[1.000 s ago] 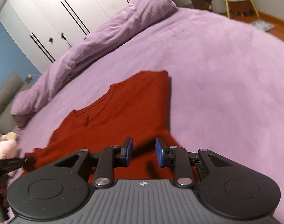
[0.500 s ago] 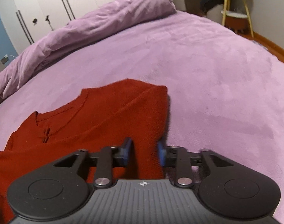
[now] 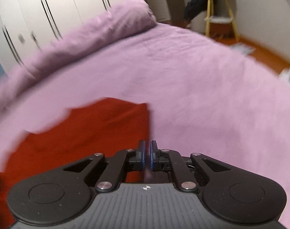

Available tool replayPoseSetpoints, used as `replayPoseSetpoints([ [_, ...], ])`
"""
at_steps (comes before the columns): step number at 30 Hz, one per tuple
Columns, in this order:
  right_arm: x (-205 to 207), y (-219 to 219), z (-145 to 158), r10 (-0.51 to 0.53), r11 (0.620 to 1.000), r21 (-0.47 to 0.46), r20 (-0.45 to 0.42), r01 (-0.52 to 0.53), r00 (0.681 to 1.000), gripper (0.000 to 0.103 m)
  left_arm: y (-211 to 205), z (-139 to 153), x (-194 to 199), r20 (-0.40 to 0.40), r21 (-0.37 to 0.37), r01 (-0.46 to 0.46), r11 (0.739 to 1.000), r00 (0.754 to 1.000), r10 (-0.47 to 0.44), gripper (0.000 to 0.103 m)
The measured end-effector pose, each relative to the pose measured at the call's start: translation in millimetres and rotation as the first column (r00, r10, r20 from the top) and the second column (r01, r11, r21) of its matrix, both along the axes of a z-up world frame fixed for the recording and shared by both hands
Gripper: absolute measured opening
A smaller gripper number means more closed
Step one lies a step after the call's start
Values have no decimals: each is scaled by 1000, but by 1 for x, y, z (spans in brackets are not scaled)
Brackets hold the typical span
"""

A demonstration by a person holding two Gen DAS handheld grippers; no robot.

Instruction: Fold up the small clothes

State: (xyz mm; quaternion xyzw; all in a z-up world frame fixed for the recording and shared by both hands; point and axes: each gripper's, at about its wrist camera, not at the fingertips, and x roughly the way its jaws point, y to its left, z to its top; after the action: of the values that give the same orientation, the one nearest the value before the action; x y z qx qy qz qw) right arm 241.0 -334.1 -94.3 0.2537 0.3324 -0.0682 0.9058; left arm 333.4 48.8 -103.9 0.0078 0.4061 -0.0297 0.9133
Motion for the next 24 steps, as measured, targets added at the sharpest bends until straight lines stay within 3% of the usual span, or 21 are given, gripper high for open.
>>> replayPoseSetpoints([
  [2, -25, 5, -1, 41, 992, 120, 32, -44, 999, 34, 1, -3, -1, -7, 0, -1, 1000, 1000, 1, 8],
  [3, -34, 7, -6, 47, 984, 170, 33, -52, 998, 39, 1, -3, -1, -8, 4, 1, 1000, 1000, -1, 8],
  [7, -33, 5, -31, -10, 965, 261, -30, 18, 1000, 40, 0, 0, -2, -4, 14, 3, 1000, 1000, -3, 8],
  [10, -22, 1, -38, -64, 943, 328, -5, 62, 998, 30, -1, 3, -2, 1, 12, 1, 1000, 1000, -1, 8],
  [11, -16, 2, -38, -67, 947, 315, -3, 64, 998, 15, -2, 3, -2, 1, 13, -2, 1000, 1000, 2, 8],
  [12, -10, 4, -38, -71, 961, 268, -16, 73, 997, 6, -3, 2, -1, 0, 15, -5, 1000, 1000, 5, 8],
  [17, -9, 10, -34, -84, 996, 25, -3, 84, 996, 5, -12, -1, 2, 10, 25, 16, 1000, 1000, -16, 8],
  [19, -12, 16, -38, -66, 997, -27, -10, 66, 998, 3, -19, -7, 3, 9, 67, 25, 997, 1000, -25, 8],
  [22, -13, 32, -34, 9, 992, -123, -42, -14, 999, 5, -27, -15, 2, 19, 152, 46, 987, 999, -50, 11],
  [24, -18, 38, -21, 66, 985, -154, -72, -77, 995, 12, -24, -10, -1, 16, 165, 34, 986, 999, -37, 16],
])
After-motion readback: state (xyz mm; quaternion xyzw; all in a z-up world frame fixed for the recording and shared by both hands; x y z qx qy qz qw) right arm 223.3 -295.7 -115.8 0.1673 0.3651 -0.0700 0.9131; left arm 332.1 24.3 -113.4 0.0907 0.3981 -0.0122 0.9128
